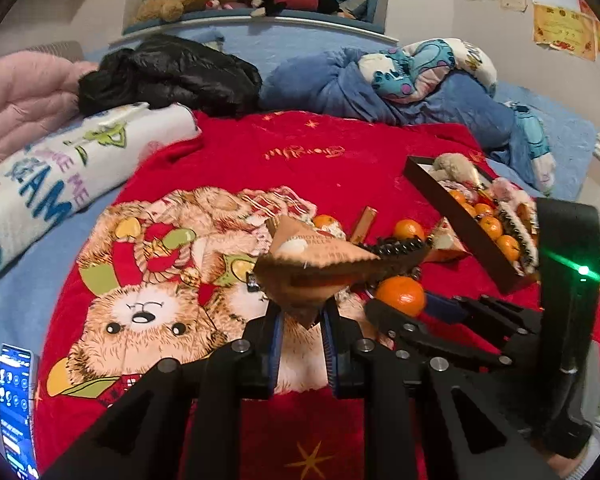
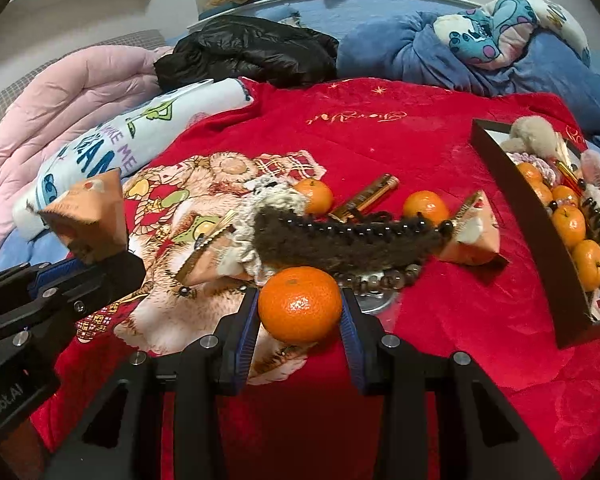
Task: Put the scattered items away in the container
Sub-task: 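Close the right gripper around the mandarin orange, then lift the orange with the right gripper while the left gripper holds the pyramid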
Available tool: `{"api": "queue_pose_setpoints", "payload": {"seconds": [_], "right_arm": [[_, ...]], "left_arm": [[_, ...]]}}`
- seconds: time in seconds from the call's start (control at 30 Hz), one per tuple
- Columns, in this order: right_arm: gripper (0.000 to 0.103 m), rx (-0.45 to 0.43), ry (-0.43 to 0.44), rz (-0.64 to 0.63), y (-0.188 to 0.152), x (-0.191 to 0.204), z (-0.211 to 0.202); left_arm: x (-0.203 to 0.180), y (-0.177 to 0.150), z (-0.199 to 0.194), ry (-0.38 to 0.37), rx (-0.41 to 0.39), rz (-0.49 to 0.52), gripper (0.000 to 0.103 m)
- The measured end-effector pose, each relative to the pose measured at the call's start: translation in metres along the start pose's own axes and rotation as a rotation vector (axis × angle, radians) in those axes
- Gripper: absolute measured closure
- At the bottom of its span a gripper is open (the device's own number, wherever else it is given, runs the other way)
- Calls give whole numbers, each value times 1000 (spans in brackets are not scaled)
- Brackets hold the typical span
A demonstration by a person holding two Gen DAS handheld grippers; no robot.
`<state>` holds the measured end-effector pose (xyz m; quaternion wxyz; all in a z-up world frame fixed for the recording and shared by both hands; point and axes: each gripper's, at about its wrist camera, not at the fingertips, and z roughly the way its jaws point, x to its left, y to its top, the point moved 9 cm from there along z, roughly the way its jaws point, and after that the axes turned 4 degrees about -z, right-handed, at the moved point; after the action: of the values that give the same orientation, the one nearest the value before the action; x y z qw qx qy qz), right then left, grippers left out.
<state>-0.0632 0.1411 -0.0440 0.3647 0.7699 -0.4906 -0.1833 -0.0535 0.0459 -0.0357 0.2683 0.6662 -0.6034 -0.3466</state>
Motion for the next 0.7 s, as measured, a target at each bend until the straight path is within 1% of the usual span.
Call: {"api": "queue_pose_setpoints", "payload": {"seconds": [0.03,0.07,0.2,0.3,0.4,0.43,0.5,0.57,0.7], "right_arm": [[66,-4,-1,0,1,-2,-2],[66,-14,-3,1,2,-5,-5],[66,-36,-18,8,4,-17,-15],[66,-32,-37,19,0,-31,-20],[66,-30,-45,40,-4,-47,-27],[66,-35,-47,47,-4,-53,-31],[66,-42,-65,59,-5,-63,-37],[66,-41,-74,88,-7,-75,-42],[66,-48,-66,121,-7,-85,-49]], "left_arm": [[-2,1,0,23,-14,-3,85],[-5,2,0,28,-17,0,85],[-20,3,4,-2,-7,12,85],[-33,1,5,-37,-7,19,85],[-44,-2,8,-71,12,18,85],[-48,-2,10,-79,16,20,87],[-53,-3,13,-77,18,29,90],[-58,-7,18,-81,32,37,91],[-62,-17,27,-84,63,38,91]]}}
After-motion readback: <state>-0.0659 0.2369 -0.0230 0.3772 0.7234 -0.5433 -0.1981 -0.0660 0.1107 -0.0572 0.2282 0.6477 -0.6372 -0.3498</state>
